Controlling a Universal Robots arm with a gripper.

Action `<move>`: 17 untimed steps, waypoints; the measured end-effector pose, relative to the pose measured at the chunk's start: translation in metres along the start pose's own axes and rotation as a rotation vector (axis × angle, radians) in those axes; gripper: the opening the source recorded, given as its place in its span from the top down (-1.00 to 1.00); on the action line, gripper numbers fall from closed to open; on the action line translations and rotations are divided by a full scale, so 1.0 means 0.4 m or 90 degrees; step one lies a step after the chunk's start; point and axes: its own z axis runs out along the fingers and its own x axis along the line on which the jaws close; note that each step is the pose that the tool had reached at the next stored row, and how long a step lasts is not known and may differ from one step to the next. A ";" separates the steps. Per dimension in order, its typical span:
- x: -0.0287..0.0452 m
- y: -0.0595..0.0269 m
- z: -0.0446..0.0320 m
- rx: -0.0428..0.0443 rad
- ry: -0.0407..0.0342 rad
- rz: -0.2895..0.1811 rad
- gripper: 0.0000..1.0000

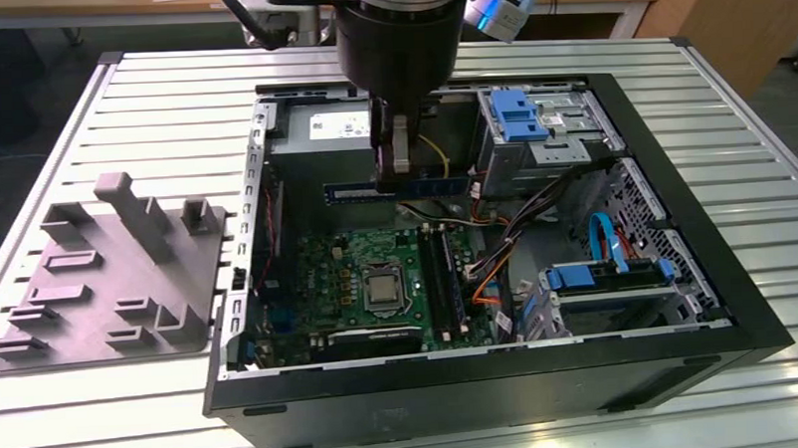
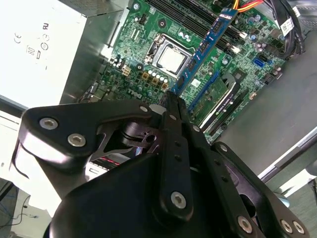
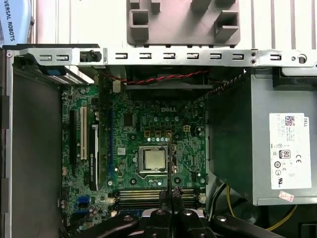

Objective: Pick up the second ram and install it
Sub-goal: 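Pick up the second ram and move it above second insertion slot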

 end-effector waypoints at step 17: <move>0.001 -0.001 0.012 0.0000 -0.0001 0.000 0.76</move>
